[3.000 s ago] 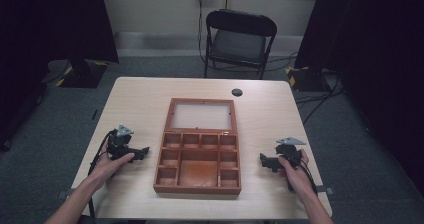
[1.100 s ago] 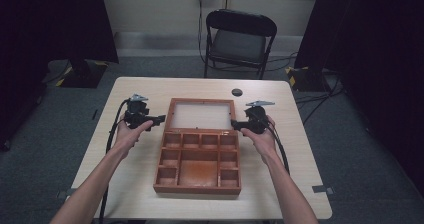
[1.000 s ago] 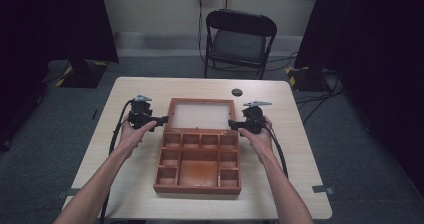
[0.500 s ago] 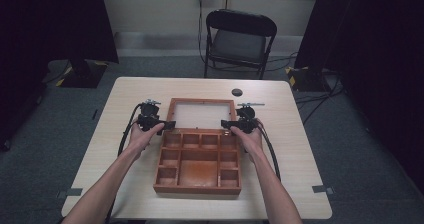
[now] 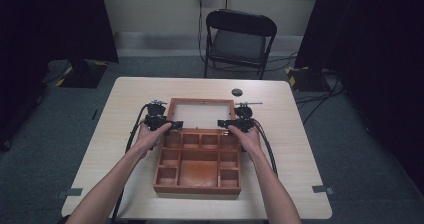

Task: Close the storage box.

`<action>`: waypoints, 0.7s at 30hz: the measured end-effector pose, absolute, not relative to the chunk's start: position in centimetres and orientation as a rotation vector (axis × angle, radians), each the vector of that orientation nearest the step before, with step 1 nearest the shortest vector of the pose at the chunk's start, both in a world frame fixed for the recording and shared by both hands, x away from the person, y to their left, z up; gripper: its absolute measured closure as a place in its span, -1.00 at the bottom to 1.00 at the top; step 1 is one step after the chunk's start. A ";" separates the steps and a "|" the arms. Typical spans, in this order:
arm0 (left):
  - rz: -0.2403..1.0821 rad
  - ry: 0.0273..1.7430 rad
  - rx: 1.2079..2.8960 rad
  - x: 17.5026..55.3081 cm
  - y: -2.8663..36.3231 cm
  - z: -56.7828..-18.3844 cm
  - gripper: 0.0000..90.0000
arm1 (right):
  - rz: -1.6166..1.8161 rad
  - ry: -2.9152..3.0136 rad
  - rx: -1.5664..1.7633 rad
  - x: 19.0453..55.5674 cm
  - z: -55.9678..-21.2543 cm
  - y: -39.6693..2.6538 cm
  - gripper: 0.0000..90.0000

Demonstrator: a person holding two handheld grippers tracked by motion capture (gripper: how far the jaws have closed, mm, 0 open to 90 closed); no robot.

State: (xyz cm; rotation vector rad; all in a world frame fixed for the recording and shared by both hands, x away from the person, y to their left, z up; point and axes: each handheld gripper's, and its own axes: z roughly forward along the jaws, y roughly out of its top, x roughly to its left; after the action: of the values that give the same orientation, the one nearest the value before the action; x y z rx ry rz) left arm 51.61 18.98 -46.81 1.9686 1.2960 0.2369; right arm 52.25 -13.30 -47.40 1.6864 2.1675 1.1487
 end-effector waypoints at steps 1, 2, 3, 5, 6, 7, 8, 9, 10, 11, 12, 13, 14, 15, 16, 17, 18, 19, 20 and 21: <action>0.234 1.305 1.966 51.7 19.0 -46.8 -0.74 | 1.154 2.168 1.697 52.3 -47.4 -13.4 -0.71; 0.228 1.308 1.968 51.7 19.0 -46.8 -0.75 | 1.162 2.166 1.705 52.3 -47.5 -13.4 -0.70; 0.223 1.305 1.971 51.8 19.1 -46.8 -0.75 | 1.165 2.165 1.715 52.3 -47.5 -13.4 -0.69; 0.191 1.317 1.969 51.9 19.3 -46.9 -0.75 | 1.181 2.170 1.731 52.3 -47.6 -13.4 -0.68; 0.178 1.333 1.962 52.0 19.4 -47.0 -0.78 | 1.179 2.178 1.726 52.3 -47.6 -13.4 -0.69; 0.169 1.344 1.960 52.0 19.6 -47.1 -0.82 | 1.183 2.179 1.720 52.4 -47.6 -13.3 -0.68; 0.157 1.357 1.950 52.1 19.8 -47.2 -0.87 | 1.183 2.184 1.713 52.4 -47.6 -13.2 -0.68; 0.143 1.366 1.939 52.1 19.9 -47.4 -0.91 | 1.180 2.188 1.710 52.4 -47.6 -13.2 -0.68; 0.134 1.363 1.938 52.1 20.0 -47.4 -0.92 | 1.184 2.190 1.706 52.4 -47.6 -13.1 -0.68; 0.133 1.358 1.932 52.1 20.0 -47.5 -0.92 | 1.183 2.191 1.707 52.4 -47.6 -13.1 -0.68; 0.127 1.356 1.931 52.2 20.1 -47.6 -0.92 | 1.183 2.190 1.709 52.4 -47.6 -13.1 -0.68; 0.123 1.365 1.923 52.2 20.1 -47.7 -0.94 | 1.181 2.192 1.707 52.4 -47.6 -13.1 -0.68; 0.107 1.368 1.919 52.3 20.2 -47.7 -0.95 | 1.183 2.191 1.707 52.4 -47.6 -13.1 -0.68; 0.106 1.362 1.921 52.3 20.2 -47.7 -0.95 | 1.182 2.190 1.710 52.4 -47.6 -13.1 -0.69; 0.103 1.359 1.920 52.4 20.2 -47.8 -0.95 | 1.184 2.190 1.709 52.4 -47.6 -13.1 -0.69; 0.095 1.366 1.914 52.4 20.2 -47.8 -0.95 | 1.189 2.193 1.702 52.4 -47.7 -13.2 -0.69; 0.092 1.362 1.913 52.4 20.2 -47.9 -0.95 | 1.194 2.195 1.703 52.4 -47.7 -13.2 -0.69; 0.076 1.361 1.913 52.5 20.2 -47.9 -0.95 | 1.199 2.195 1.704 52.5 -47.8 -13.2 -0.69; 0.062 1.369 1.898 52.5 20.1 -48.0 -0.95 | 1.204 2.194 1.707 52.5 -47.8 -13.3 -0.69; 0.050 1.372 1.893 52.6 20.1 -48.0 -0.95 | 1.205 2.195 1.712 52.5 -47.8 -13.2 -0.69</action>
State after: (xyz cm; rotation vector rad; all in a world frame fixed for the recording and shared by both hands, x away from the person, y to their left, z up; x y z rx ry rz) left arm 52.57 20.07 -48.03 1.8929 1.3718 0.0496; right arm 52.53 -13.25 -47.81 1.7120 2.1949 1.2054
